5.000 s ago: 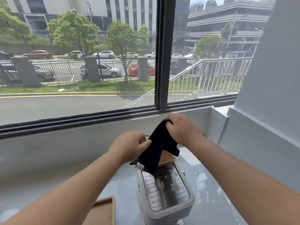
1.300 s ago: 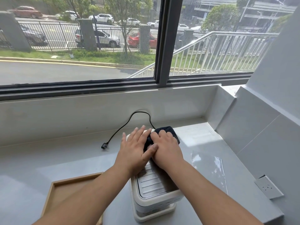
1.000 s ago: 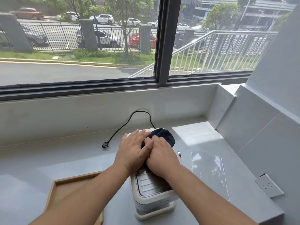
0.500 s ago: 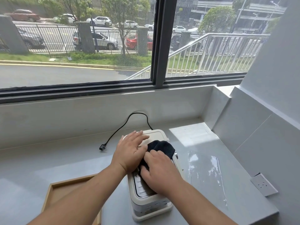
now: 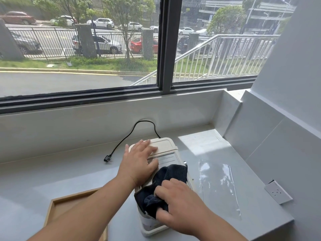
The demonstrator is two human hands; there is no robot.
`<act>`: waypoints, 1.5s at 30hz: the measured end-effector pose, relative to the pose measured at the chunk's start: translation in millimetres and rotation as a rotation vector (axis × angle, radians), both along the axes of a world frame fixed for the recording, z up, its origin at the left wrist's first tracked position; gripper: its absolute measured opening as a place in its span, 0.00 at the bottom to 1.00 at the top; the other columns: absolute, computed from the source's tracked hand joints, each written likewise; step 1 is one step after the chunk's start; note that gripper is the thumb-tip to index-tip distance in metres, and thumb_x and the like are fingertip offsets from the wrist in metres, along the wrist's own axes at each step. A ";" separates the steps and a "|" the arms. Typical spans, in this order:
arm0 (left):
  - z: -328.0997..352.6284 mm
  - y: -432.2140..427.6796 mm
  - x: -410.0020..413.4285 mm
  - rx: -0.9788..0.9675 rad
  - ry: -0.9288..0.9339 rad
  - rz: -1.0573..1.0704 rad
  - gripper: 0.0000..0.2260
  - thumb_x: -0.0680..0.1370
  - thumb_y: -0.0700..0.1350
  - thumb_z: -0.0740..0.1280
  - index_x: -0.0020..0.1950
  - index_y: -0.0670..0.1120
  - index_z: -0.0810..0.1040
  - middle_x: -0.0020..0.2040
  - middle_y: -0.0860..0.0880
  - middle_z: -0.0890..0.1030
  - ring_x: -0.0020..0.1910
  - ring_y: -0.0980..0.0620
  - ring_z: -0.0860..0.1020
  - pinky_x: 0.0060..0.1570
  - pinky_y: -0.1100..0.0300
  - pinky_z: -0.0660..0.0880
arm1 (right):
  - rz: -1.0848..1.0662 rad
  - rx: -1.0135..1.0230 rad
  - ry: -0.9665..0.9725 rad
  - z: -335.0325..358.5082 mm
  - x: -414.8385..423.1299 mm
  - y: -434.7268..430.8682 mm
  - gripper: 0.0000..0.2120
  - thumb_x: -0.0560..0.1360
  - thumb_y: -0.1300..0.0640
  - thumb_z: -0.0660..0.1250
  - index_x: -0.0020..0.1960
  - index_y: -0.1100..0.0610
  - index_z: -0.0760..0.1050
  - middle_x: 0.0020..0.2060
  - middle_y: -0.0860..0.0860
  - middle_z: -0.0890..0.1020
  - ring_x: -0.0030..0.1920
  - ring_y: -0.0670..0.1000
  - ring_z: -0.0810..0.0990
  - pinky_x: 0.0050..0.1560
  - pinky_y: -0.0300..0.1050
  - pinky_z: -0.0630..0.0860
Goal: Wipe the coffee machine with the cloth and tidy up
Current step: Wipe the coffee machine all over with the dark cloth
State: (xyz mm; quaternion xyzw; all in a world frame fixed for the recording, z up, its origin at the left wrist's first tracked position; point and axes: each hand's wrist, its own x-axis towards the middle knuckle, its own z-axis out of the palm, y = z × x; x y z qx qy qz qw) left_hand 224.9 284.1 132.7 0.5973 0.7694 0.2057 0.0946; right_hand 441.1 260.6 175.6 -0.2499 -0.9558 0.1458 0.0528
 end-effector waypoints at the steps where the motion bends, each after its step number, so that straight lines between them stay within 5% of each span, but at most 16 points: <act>1: -0.1 0.6 0.4 -0.008 0.025 -0.005 0.23 0.76 0.63 0.55 0.70 0.63 0.74 0.82 0.58 0.65 0.83 0.54 0.55 0.81 0.37 0.42 | 0.002 0.002 0.000 -0.2 0.1 2.0 0.13 0.73 0.42 0.58 0.50 0.49 0.71 0.43 0.48 0.72 0.46 0.51 0.67 0.52 0.48 0.68; 8: 4.3 5.4 8.0 -0.054 0.139 -0.010 0.35 0.73 0.74 0.48 0.72 0.59 0.72 0.82 0.53 0.64 0.83 0.49 0.55 0.82 0.40 0.45 | -0.084 0.047 0.028 -6.1 4.3 31.9 0.16 0.71 0.42 0.59 0.52 0.50 0.75 0.44 0.47 0.71 0.46 0.52 0.67 0.53 0.50 0.69; 15: -0.1 6.6 15.8 -0.045 0.102 0.050 0.23 0.81 0.65 0.58 0.73 0.57 0.72 0.83 0.53 0.62 0.84 0.50 0.52 0.82 0.41 0.43 | -0.219 0.010 0.122 -14.5 -2.5 76.8 0.13 0.72 0.43 0.61 0.52 0.49 0.73 0.47 0.46 0.69 0.49 0.52 0.66 0.55 0.48 0.68; 24: -1.9 6.4 16.3 -0.015 0.126 0.062 0.29 0.77 0.66 0.52 0.74 0.56 0.71 0.83 0.54 0.64 0.84 0.51 0.55 0.82 0.42 0.47 | -0.462 -0.393 0.411 -18.9 -31.3 134.6 0.12 0.74 0.51 0.64 0.56 0.50 0.77 0.53 0.53 0.74 0.57 0.57 0.74 0.61 0.50 0.72; 31: -2.8 7.0 15.5 0.002 0.127 0.063 0.33 0.74 0.77 0.52 0.69 0.60 0.73 0.82 0.56 0.64 0.83 0.52 0.55 0.82 0.42 0.47 | -0.603 -0.659 0.484 -20.2 -59.6 173.2 0.11 0.77 0.51 0.61 0.57 0.51 0.75 0.55 0.56 0.78 0.52 0.57 0.78 0.50 0.47 0.72; 35: -0.3 6.4 17.1 -0.040 0.146 0.068 0.39 0.69 0.83 0.52 0.70 0.61 0.72 0.83 0.56 0.61 0.84 0.53 0.53 0.82 0.43 0.45 | -0.662 -0.765 0.526 -25.7 -60.9 178.4 0.12 0.75 0.47 0.58 0.55 0.47 0.74 0.47 0.47 0.81 0.50 0.51 0.79 0.43 0.43 0.71; 41: 3.8 6.1 19.0 -0.052 0.149 -0.061 0.36 0.76 0.77 0.49 0.78 0.62 0.67 0.85 0.57 0.59 0.84 0.55 0.50 0.82 0.51 0.39 | -0.708 -0.820 0.530 -31.1 -56.2 179.8 0.14 0.79 0.51 0.57 0.59 0.54 0.75 0.52 0.54 0.82 0.56 0.58 0.79 0.59 0.53 0.75; 45: 5.5 6.7 17.2 -0.054 0.149 -0.152 0.35 0.77 0.74 0.48 0.81 0.62 0.65 0.84 0.57 0.59 0.84 0.57 0.50 0.82 0.55 0.41 | -0.704 -0.844 0.509 -31.3 -49.7 177.6 0.16 0.77 0.51 0.56 0.59 0.54 0.75 0.53 0.56 0.82 0.56 0.58 0.79 0.60 0.54 0.75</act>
